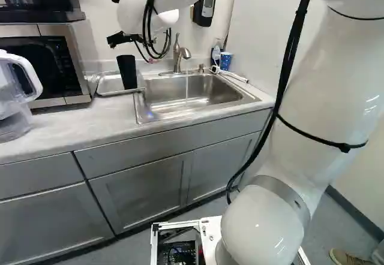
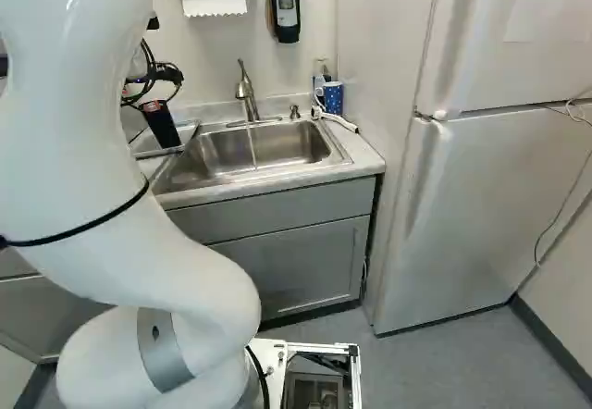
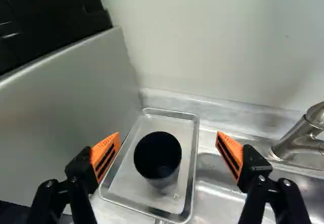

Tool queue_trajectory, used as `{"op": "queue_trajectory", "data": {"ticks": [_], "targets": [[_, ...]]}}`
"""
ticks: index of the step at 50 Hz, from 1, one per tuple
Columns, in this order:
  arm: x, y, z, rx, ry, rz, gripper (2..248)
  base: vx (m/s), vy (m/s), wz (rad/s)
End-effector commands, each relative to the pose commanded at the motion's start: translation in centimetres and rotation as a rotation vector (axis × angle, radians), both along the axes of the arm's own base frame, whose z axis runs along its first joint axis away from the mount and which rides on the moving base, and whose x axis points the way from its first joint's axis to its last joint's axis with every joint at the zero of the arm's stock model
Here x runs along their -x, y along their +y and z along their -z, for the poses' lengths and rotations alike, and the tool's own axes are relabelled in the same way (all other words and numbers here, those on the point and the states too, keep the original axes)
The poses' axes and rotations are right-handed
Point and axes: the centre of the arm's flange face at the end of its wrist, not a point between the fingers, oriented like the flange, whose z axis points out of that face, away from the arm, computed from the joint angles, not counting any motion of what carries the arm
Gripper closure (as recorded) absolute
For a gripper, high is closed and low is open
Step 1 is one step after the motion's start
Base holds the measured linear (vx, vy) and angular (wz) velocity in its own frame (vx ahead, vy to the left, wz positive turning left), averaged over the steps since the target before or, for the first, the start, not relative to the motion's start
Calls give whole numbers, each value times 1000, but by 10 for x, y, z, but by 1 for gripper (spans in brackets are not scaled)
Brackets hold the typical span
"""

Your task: Rinse the cup and place it in the tray

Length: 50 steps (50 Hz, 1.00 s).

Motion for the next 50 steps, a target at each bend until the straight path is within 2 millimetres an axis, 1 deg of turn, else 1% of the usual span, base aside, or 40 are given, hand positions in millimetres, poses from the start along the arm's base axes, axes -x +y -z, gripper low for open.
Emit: {"op": "queue_trajectory", "data": {"ticks": [20, 50], "targets": [[14, -36, -22, 8, -53, 28, 3, 0, 0, 0], [26, -86, -55, 38, -144, 78, 3, 0, 0, 0]]}}
